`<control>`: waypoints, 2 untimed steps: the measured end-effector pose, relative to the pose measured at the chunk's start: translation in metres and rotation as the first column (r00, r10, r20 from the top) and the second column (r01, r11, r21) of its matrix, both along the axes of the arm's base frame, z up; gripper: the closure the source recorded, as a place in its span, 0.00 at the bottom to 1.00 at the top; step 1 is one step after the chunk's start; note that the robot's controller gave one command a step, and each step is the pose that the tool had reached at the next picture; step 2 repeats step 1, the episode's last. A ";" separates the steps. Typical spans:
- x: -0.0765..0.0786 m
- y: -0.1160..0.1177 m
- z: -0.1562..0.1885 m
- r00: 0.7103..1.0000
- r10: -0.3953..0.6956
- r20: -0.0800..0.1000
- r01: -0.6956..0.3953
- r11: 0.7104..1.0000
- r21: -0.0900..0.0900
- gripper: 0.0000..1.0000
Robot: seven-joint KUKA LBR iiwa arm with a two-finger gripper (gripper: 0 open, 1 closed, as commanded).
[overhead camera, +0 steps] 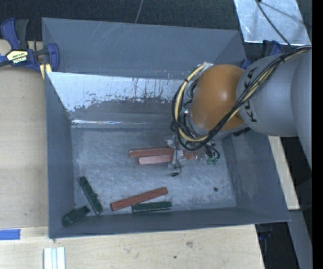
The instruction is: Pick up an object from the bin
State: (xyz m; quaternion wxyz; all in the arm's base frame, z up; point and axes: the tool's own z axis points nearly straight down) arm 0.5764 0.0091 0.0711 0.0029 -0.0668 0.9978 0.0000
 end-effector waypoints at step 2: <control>0.036 -0.003 0.177 0.992 0.129 0.004 -0.129 0.992 -0.001 1.00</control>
Offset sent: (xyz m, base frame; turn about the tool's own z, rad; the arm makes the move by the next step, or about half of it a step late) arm 0.0000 0.0000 0.0000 0.0000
